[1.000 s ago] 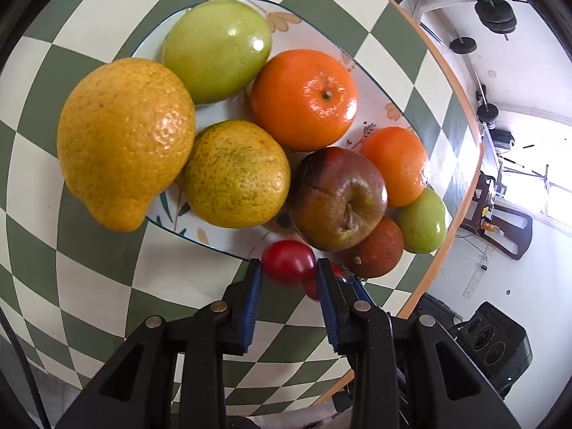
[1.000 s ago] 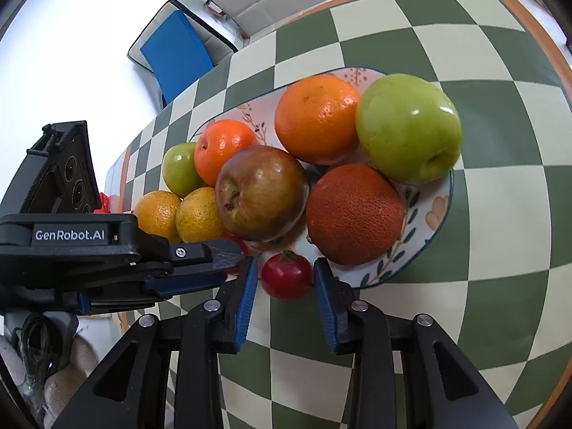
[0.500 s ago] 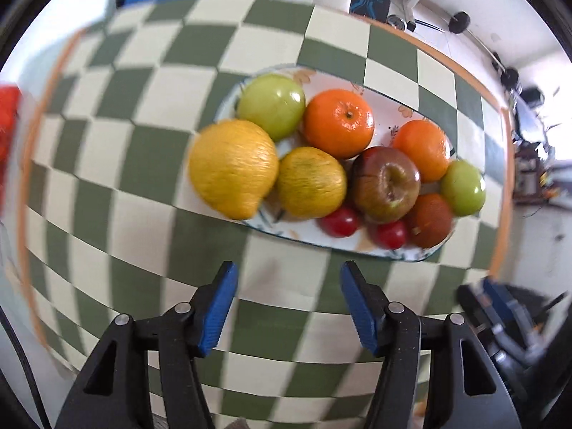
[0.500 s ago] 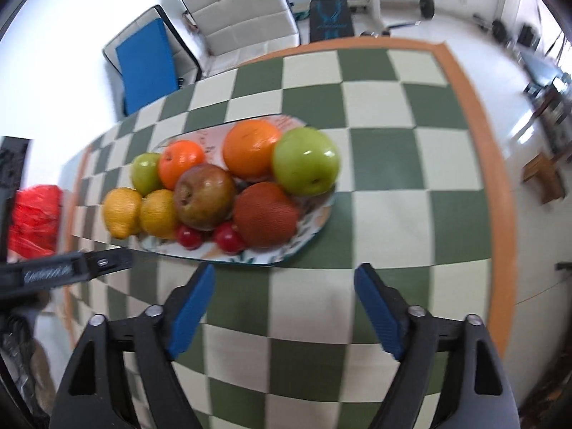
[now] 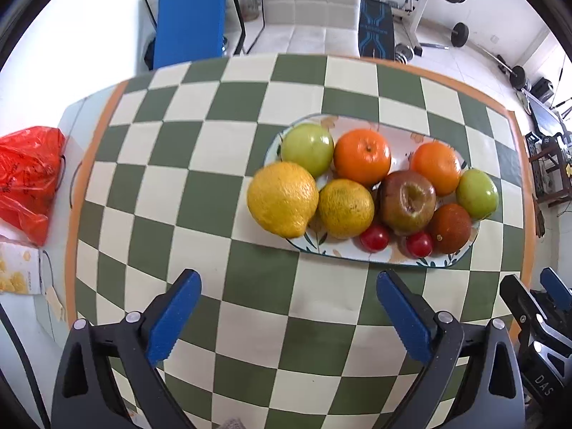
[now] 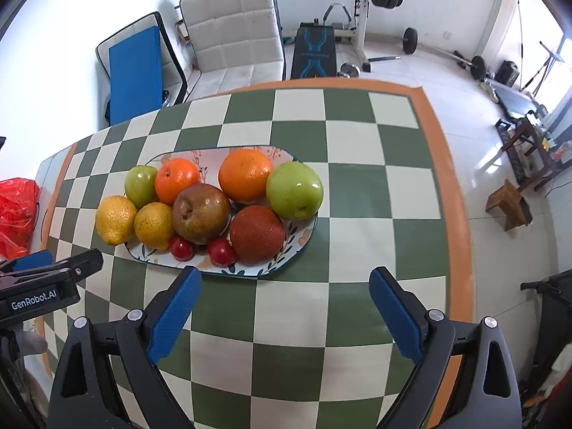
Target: Organize fruits
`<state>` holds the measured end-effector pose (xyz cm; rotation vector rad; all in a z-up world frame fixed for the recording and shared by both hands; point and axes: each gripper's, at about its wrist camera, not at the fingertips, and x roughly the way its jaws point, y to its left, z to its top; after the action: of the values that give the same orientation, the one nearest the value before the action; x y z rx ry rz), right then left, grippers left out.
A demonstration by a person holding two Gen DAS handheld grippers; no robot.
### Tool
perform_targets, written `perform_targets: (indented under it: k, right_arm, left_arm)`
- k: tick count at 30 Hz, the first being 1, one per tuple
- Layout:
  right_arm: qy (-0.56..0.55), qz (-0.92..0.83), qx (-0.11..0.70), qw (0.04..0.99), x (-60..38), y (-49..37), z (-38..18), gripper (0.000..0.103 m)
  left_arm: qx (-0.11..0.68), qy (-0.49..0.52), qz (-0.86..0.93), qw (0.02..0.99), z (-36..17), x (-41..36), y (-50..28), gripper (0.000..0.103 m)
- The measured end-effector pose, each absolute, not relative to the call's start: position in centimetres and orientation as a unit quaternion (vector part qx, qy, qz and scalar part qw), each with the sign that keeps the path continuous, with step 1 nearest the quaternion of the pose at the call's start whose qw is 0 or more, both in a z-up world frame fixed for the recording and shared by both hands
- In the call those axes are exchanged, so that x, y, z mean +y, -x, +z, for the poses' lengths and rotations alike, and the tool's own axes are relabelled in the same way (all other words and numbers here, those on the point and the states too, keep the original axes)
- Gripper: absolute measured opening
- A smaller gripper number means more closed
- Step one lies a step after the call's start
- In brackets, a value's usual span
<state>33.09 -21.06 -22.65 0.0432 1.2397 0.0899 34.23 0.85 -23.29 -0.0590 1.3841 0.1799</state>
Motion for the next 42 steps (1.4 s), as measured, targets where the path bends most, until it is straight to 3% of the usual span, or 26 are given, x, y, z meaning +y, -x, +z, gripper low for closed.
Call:
perform_targets:
  k: [18, 42]
  right_arm:
    - [-0.020, 0.017, 0.530, 0.848, -20.8, -27.2, -14.8, 0.097]
    - [-0.034, 0.044, 0.428, 0.902, -22.6, -11.4, 2.7, 0.098]
  left_arm:
    - [0.565, 0.012, 0.062, 0.823, -14.7, 1.0, -29.2, 0.101]
    - [0.457, 0.015, 0.018, 0.889, -0.5, -1.0, -15.5, 0.101]
